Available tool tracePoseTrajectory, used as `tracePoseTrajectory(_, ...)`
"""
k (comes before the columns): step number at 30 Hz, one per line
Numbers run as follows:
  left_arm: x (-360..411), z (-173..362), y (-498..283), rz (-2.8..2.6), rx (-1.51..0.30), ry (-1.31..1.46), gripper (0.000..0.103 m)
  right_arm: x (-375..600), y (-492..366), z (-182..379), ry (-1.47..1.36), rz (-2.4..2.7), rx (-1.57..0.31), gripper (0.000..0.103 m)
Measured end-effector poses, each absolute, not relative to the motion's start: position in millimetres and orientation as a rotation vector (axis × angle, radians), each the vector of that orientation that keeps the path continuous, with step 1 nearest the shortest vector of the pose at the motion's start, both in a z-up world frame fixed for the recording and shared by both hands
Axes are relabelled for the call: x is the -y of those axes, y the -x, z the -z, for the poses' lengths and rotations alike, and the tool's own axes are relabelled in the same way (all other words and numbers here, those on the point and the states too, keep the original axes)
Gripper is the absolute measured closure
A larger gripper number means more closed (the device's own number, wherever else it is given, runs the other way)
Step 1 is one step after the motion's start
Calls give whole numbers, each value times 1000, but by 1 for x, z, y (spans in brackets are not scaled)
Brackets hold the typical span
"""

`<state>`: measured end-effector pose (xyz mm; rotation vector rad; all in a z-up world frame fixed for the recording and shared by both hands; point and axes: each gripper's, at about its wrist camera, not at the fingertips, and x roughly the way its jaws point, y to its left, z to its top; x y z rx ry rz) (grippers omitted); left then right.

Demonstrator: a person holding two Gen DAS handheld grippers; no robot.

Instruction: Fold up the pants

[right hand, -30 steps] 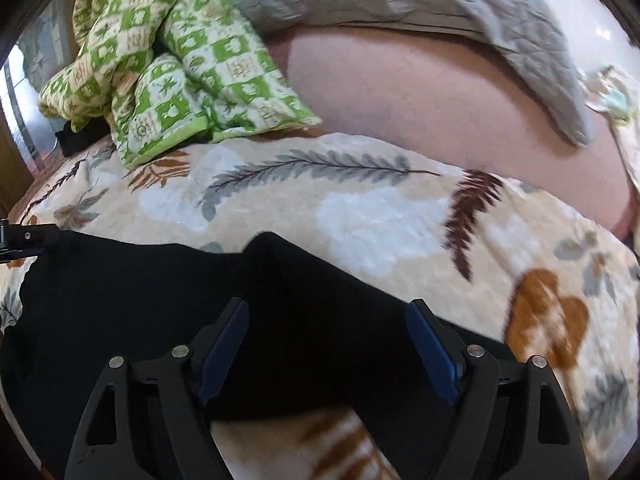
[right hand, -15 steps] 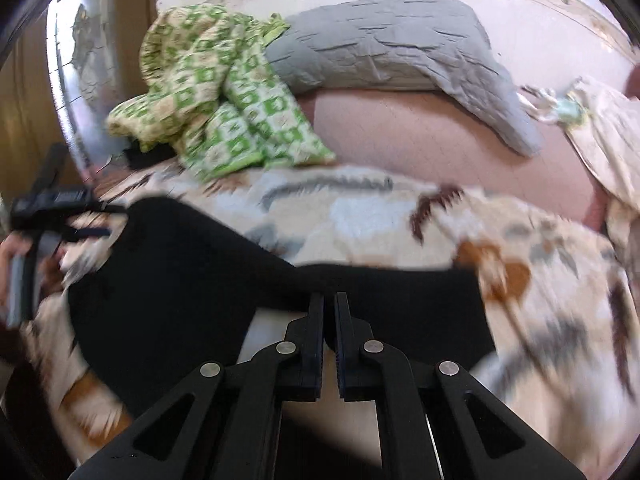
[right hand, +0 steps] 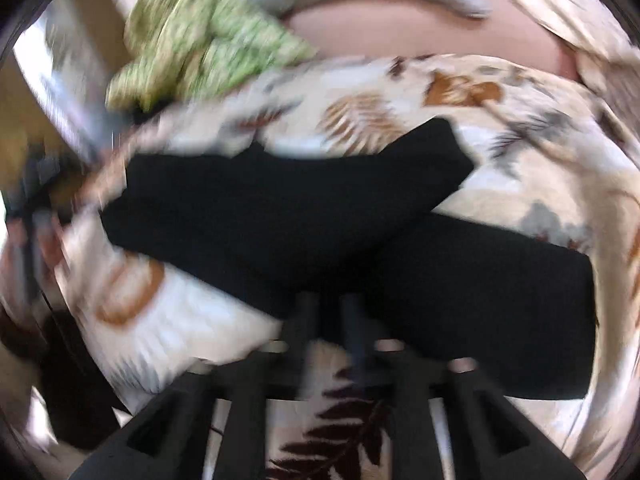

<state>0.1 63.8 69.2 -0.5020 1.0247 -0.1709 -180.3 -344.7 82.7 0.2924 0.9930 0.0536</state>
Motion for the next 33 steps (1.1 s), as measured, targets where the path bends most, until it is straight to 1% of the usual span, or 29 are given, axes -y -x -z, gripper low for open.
tracePoseTrajectory(1, -63, -67, -2, 167, -1023, 514, 12, 356, 182, -87, -346, -19, -953, 34)
tracePoseTrajectory(2, -61, -65, -6, 168, -1026, 530, 12, 369, 183, -91, -400, 22, -911, 32)
tracePoseTrajectory(3, -59, -61, -10, 170, -1040, 541, 11, 383, 182, -93, -455, 66, -877, 32)
tracePoseTrajectory(6, -52, -53, -19, 146, -1073, 552, 8, 409, 165, -86, -553, 142, -872, 32)
tracePoseTrajectory(9, -48, -49, -26, 130, -1063, 571, 0, 430, 148, -70, -641, 182, -862, 32)
tracePoseTrajectory(12, -45, -44, -36, 113, -1061, 598, 0, 444, 135, -51, -773, 149, -847, 33)
tracePoseTrajectory(13, -44, -43, -39, 112, -1062, 602, 0, 445, 128, -43, -805, 123, -852, 44)
tracePoseTrajectory(14, -43, -42, -41, 119, -1054, 611, 3, 445, 124, -39, -817, 114, -859, 79)
tracePoseTrajectory(15, -41, -42, -42, 127, -1046, 612, 12, 442, 121, -40, -811, 120, -858, 89)
tracePoseTrajectory(16, -39, -43, -43, 128, -1048, 597, 24, 440, 122, -45, -808, 123, -843, 89)
tracePoseTrajectory(17, -36, -45, -44, 126, -1049, 569, 32, 438, 124, -54, -814, 107, -795, 87)
tracePoseTrajectory(18, -34, -46, -44, 129, -1044, 537, 48, 432, 123, -63, -820, 84, -762, 84)
tracePoseTrajectory(19, -32, -49, -43, 130, -1038, 508, 60, 428, 121, -72, -817, 62, -741, 80)
tracePoseTrajectory(20, -32, -50, -43, 135, -1033, 496, 63, 420, 112, -79, -794, 33, -735, 70)
tracePoseTrajectory(21, -32, -52, -41, 142, -1028, 494, 64, 415, 103, -82, -778, 10, -744, 44)
tracePoseTrajectory(22, -34, -53, -40, 144, -1025, 496, 65, 406, 88, -82, -767, -39, -770, 24)
tracePoseTrajectory(23, -37, -54, -39, 145, -1023, 500, 66, 400, 77, -81, -768, -81, -793, 23)
tracePoseTrajectory(25, -41, -55, -37, 150, -1024, 505, 66, 388, 57, -80, -775, -174, -835, 23)
tracePoseTrajectory(26, -44, -56, -36, 151, -1025, 500, 66, 385, 55, -83, -782, -196, -826, 23)
tracePoseTrajectory(29, -48, -66, -29, 150, -998, 478, 65, 401, 81, -92, -796, -80, -726, 23)
tracePoseTrajectory(31, -51, -75, -25, 140, -965, 458, 65, 418, 101, -88, -791, 41, -724, 23)
tracePoseTrajectory(32, -51, -80, -22, 140, -949, 452, 63, 424, 108, -85, -783, 86, -735, 23)
tracePoseTrajectory(33, -51, -83, -20, 145, -939, 452, 52, 430, 114, -79, -768, 125, -758, 23)
